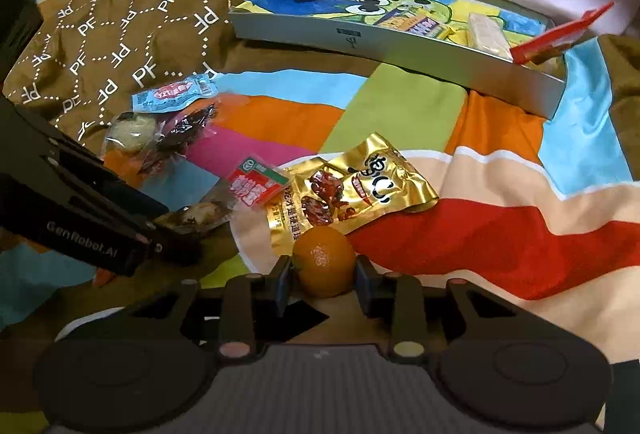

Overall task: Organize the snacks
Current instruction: 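Close the left gripper on the quail-egg packet while the right grasps the tangerine, then carry the quail-egg packet and tangerine over the grey tray with both tools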

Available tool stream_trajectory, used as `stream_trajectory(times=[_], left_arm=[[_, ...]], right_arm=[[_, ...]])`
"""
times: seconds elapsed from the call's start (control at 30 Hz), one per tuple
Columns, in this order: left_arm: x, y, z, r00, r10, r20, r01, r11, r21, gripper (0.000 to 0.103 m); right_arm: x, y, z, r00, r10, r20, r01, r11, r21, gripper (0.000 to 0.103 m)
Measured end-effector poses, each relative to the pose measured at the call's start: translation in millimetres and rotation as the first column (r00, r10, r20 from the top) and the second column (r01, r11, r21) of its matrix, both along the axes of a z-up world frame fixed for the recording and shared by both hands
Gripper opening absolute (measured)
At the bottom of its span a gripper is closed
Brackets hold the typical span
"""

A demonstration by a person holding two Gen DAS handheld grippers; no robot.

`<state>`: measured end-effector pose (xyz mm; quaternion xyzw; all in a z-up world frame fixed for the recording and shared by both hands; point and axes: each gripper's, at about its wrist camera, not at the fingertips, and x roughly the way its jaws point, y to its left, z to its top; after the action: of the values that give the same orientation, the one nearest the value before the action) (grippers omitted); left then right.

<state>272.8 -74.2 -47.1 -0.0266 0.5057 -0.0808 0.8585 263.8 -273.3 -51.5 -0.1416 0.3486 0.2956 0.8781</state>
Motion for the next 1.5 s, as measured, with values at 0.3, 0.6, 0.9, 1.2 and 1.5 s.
stream_trajectory(times=[0.3,0.6,0.9,1.2,1.5], left_arm=[[-15.1,7.1,3.4,0.999,0.023,0.031,-0.021,0.999,-0.036,0.042],[-16.1,-0.2,14.1,0.998,-0.002,0.068,0.008,0.996,-0.089,0.040],[-9.1,8.0,39.4,0.983,0.073,0.170,-0.052,0.991,-0.125,0.040],[27.5,17.9,75.9,0.940,0.183,0.289,-0.138,0.976,-0.171,0.041],[87.1,12.4,113.2,0.894,0.253,0.369,-0.184,0.960,-0.211,0.041]], right_arm=[[-7.7,5.6,1.7,0.999,0.030,0.035,-0.030,0.999,-0.013,0.037],[-20.2,14.6,5.6,0.989,0.049,0.141,-0.043,0.998,-0.047,0.036],[-20.7,7.3,16.1,0.968,-0.024,0.248,0.025,1.000,-0.001,0.037],[-7.4,8.4,33.1,0.923,-0.151,0.354,0.119,0.987,0.112,0.037],[32.3,9.6,47.1,0.825,-0.246,0.508,0.164,0.966,0.201,0.037]])
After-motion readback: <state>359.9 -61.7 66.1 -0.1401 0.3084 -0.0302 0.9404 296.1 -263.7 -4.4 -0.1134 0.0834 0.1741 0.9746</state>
